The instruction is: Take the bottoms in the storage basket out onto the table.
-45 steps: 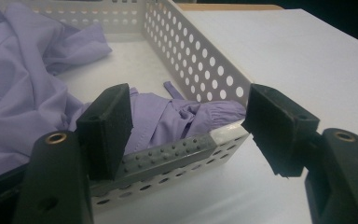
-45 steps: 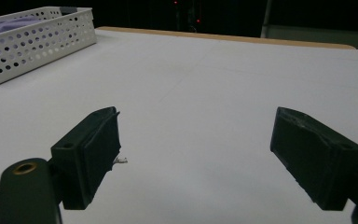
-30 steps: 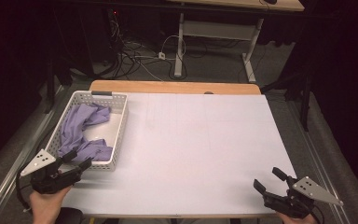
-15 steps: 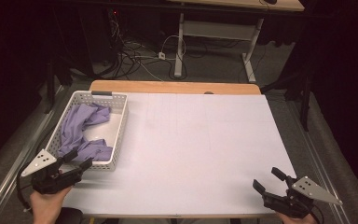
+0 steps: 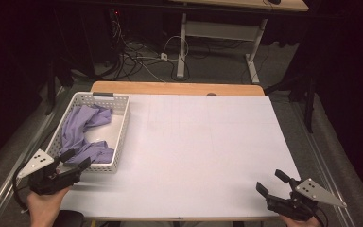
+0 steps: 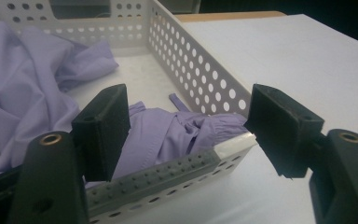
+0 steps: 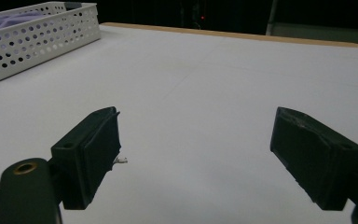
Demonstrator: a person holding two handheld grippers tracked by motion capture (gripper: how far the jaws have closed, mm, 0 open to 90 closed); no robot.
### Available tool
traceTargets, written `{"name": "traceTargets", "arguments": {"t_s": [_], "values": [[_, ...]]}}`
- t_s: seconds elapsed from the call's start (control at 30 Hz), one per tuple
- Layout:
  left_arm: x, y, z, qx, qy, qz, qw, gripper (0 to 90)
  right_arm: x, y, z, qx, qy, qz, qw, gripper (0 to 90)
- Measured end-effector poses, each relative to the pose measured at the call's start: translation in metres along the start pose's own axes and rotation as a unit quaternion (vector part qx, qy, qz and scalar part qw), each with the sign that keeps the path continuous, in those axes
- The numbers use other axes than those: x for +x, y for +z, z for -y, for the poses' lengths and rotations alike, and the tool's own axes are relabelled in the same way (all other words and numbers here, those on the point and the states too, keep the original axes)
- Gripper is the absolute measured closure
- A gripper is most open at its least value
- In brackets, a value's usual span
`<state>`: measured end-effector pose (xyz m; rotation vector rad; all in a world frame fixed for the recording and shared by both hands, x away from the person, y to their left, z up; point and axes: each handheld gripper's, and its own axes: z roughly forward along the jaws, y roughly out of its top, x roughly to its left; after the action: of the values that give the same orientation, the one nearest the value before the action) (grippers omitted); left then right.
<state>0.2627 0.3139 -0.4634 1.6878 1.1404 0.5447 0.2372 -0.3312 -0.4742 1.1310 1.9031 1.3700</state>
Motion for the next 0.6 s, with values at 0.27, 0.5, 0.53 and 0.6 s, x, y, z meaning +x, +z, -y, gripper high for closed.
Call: {"name": "traceTargets", "arguments": {"t_s": [0.27,0.5,0.53,0.6], "values": [[0.007,-0.005,-0.004,-0.008,-0.01,-0.009,0.9999,28.0,0.0,0.0,0.0,0.001,-0.001,0.0,1.0,16.5],[0.008,-0.004,-0.011,-0.007,-0.011,-0.007,0.9999,28.0,-0.001,0.0,0.0,0.001,0.002,0.0,1.0,16.5],[0.008,-0.002,-0.013,-0.007,-0.011,-0.006,0.9999,28.0,-0.001,0.0,0.0,0.001,0.002,0.0,1.0,16.5],[0.008,0.0,-0.015,-0.004,-0.008,-0.003,1.0,28.0,-0.001,0.0,0.0,0.001,0.002,0.0,1.0,16.5]]}}
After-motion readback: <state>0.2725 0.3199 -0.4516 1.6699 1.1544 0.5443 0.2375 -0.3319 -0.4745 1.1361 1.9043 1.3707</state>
